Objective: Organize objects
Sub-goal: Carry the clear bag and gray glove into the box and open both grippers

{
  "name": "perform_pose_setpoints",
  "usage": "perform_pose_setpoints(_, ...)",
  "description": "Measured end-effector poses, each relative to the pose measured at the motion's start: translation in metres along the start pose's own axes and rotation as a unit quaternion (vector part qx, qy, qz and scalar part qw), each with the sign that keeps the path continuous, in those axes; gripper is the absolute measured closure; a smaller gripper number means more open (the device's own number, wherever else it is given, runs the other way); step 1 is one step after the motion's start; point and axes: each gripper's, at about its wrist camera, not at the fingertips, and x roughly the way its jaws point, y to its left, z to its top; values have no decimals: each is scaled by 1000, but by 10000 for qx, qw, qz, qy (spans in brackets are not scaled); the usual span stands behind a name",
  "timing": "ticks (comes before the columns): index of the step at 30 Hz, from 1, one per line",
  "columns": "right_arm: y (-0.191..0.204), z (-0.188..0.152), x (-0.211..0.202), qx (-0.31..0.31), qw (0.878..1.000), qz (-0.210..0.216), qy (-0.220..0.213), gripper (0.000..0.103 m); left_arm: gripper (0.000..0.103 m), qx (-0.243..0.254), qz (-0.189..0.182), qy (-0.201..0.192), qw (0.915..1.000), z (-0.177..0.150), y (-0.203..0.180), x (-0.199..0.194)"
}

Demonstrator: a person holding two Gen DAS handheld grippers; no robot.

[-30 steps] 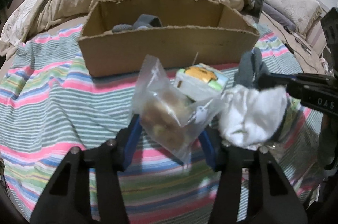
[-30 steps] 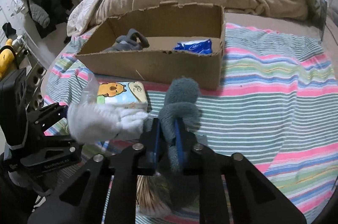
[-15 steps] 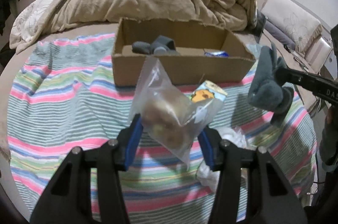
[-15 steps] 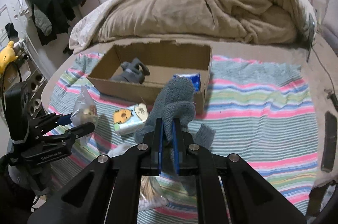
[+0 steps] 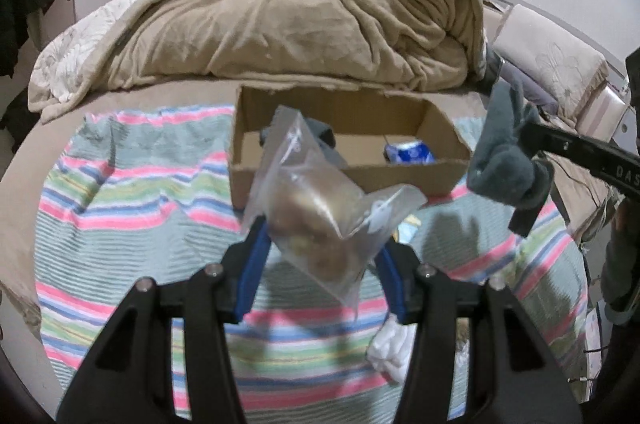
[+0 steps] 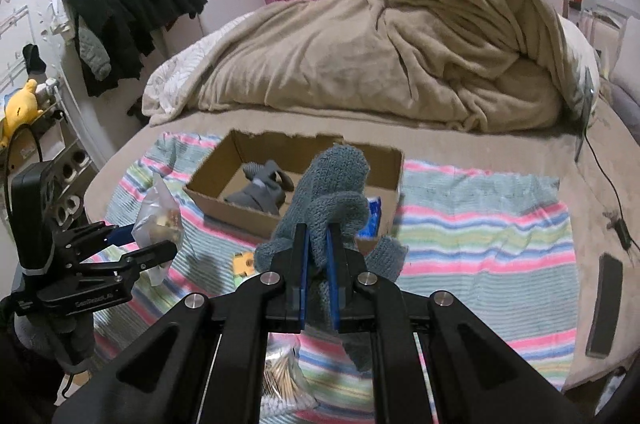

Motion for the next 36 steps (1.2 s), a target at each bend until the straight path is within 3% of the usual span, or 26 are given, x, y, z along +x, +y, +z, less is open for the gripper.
perform_pose_setpoints(15, 0, 42, 20, -282, 9991, 225, -244, 94, 51, -29, 166, -493, 9986, 46, 6, 3)
perform_pose_setpoints(21, 0, 54, 38, -303, 9988, 283, -250, 94, 51, -68, 201, -470, 9987, 56, 14, 18)
perform_pose_setpoints(36, 13, 44, 115, -367, 9964, 646, 400, 94, 51, -95, 202, -226, 9995, 65, 29, 71)
